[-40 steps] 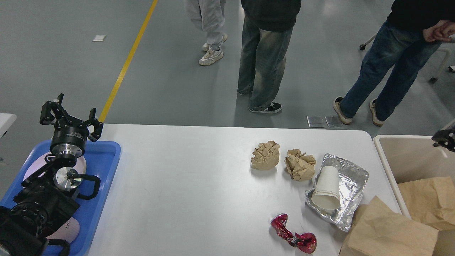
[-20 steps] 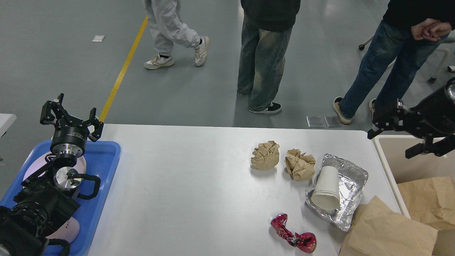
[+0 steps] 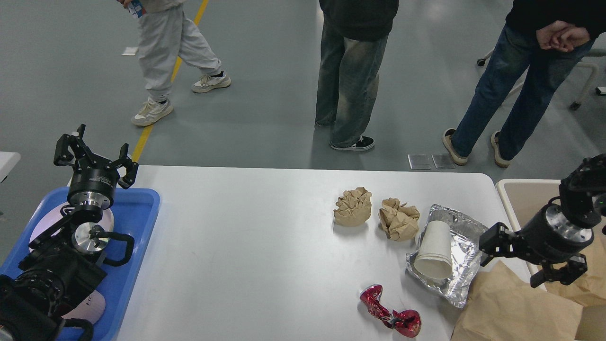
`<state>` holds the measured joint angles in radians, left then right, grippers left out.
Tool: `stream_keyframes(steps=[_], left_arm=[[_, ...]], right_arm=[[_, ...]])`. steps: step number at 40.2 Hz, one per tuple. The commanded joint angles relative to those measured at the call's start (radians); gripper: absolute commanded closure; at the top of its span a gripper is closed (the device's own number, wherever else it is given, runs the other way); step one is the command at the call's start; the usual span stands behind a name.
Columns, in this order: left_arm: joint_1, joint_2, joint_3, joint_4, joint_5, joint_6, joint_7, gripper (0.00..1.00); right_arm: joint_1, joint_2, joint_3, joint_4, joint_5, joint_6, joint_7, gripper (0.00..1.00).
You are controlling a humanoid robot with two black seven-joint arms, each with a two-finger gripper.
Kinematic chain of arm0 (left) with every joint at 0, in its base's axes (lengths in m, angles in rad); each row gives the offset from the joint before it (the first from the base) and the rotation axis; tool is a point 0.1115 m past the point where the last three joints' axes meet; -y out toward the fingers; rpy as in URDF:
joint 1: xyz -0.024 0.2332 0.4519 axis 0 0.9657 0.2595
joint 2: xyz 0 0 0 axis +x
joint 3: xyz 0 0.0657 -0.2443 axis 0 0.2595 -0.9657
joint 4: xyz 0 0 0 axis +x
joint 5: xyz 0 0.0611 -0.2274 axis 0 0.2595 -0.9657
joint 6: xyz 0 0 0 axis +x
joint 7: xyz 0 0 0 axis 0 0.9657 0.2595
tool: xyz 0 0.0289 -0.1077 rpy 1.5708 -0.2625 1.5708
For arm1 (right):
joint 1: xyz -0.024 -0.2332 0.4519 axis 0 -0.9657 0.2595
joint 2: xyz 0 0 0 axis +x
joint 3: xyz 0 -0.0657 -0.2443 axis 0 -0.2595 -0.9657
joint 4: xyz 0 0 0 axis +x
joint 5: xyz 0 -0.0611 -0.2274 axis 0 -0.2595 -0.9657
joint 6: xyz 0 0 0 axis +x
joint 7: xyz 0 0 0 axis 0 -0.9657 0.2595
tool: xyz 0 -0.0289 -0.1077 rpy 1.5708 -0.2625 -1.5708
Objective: Tidy desktop
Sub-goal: 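Reach the right gripper to the second paper bag and grasp it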
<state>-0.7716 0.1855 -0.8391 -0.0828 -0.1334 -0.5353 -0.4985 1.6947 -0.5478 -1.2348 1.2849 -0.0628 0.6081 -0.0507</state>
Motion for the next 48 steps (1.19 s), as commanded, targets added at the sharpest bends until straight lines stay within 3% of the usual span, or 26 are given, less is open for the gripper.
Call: stream_keyframes(steps=[1, 26, 29, 34, 35, 37, 41, 42, 44, 48], left_arm=[[0.000, 0.000, 0.000, 0.000, 0.000, 0.000, 0.000, 0.04], [0.000, 0.000, 0.000, 0.000, 0.000, 0.000, 0.000, 0.04], [0.000, 0.000, 0.000, 0.000, 0.000, 0.000, 0.000, 0.04], [0.000, 0.000, 0.000, 0.000, 0.000, 0.000, 0.000, 0.04], [0.000, 0.000, 0.000, 0.000, 0.000, 0.000, 0.000, 0.04], [0.000, 0.000, 0.000, 0.000, 0.000, 0.000, 0.000, 0.04], [0.000, 0.000, 0.000, 0.000, 0.000, 0.000, 0.000, 0.04], [0.000, 0.000, 0.000, 0.000, 0.000, 0.000, 0.000, 0.04], [0.000, 0.000, 0.000, 0.000, 0.000, 0.000, 0.000, 0.04], [0.000, 0.000, 0.000, 0.000, 0.000, 0.000, 0.000, 0.04]], right_arm=[[-0.062, 0.028, 0.011, -0.001, 0.001, -0.043, 0.000, 0.02], [-0.323, 0.095, 0.147, -0.130, 0.015, -0.151, 0.000, 0.03], [-0.334, 0.103, 0.147, -0.130, 0.017, -0.188, 0.000, 0.11], [-0.336, 0.101, 0.143, -0.121, 0.017, -0.218, 0.000, 0.40], [-0.329, 0.100, 0.132, -0.119, 0.017, -0.217, 0.000, 0.53], [-0.326, 0.100, 0.126, -0.116, 0.017, -0.214, 0.000, 0.68], [-0.326, 0.097, 0.123, -0.115, 0.017, -0.200, 0.000, 0.84], [-0.326, 0.097, 0.123, -0.115, 0.017, -0.197, 0.000, 0.92], [-0.328, 0.097, 0.123, -0.115, 0.017, -0.189, 0.000, 1.00], [-0.328, 0.097, 0.123, -0.115, 0.017, -0.180, 0.000, 1.00]])
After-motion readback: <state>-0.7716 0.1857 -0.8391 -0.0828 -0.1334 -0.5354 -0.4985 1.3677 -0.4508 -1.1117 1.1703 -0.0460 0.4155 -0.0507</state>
